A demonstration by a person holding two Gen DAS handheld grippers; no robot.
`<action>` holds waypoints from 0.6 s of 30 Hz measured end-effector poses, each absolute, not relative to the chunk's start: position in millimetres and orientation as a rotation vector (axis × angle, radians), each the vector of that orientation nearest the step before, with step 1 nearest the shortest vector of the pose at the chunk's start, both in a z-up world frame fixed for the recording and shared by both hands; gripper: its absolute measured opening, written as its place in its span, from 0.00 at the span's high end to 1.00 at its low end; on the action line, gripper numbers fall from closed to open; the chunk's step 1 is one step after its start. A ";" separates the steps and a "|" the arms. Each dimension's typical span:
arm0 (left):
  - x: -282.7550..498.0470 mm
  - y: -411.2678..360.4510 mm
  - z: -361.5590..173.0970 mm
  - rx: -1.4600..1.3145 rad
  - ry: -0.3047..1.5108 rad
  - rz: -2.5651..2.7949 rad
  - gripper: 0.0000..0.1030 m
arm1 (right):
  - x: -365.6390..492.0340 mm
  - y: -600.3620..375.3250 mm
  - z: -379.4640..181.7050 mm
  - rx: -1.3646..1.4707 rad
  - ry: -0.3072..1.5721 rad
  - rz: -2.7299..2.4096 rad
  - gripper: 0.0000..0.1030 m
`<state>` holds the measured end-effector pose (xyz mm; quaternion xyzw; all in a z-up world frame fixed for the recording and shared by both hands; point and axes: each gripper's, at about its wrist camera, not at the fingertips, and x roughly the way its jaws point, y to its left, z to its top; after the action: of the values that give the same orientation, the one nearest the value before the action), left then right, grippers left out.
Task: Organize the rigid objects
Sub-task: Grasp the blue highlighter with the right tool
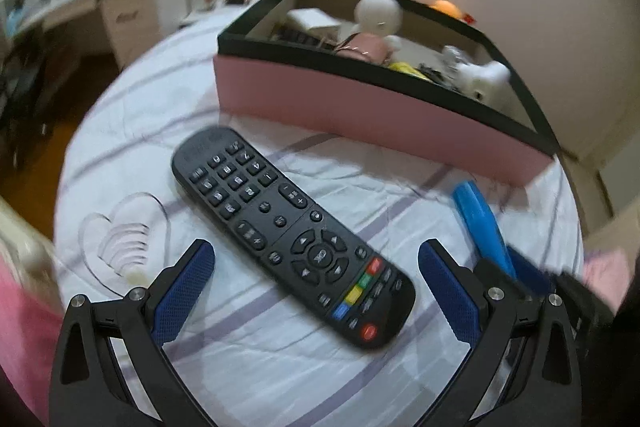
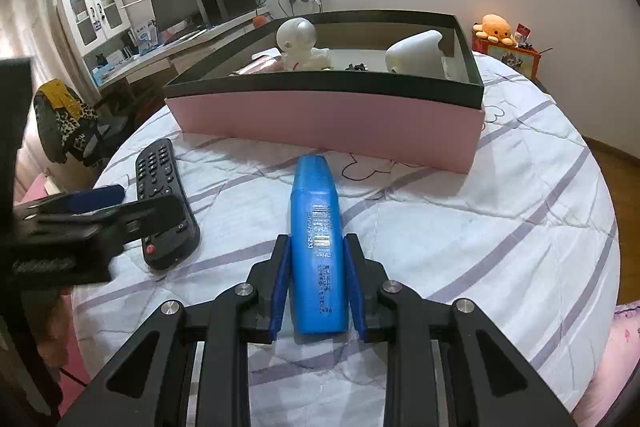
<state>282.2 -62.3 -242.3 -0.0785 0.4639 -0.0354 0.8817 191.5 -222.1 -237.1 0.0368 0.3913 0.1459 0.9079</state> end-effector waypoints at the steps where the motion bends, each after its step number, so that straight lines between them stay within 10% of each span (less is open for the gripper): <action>1: 285.0 -63.1 -243.7 -0.177 0.970 -0.043 0.00 | 190.6 -221.7 -236.6 0.080 0.807 0.303 0.74; 18: 259.0 -60.4 -251.9 0.027 0.898 -0.124 0.14 | 188.0 -225.4 -238.9 0.077 0.796 0.310 0.74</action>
<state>259.0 -60.4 -251.9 0.0131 0.4338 -0.0597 0.8990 188.0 -225.4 -238.9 0.0372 0.3860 0.1505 0.9094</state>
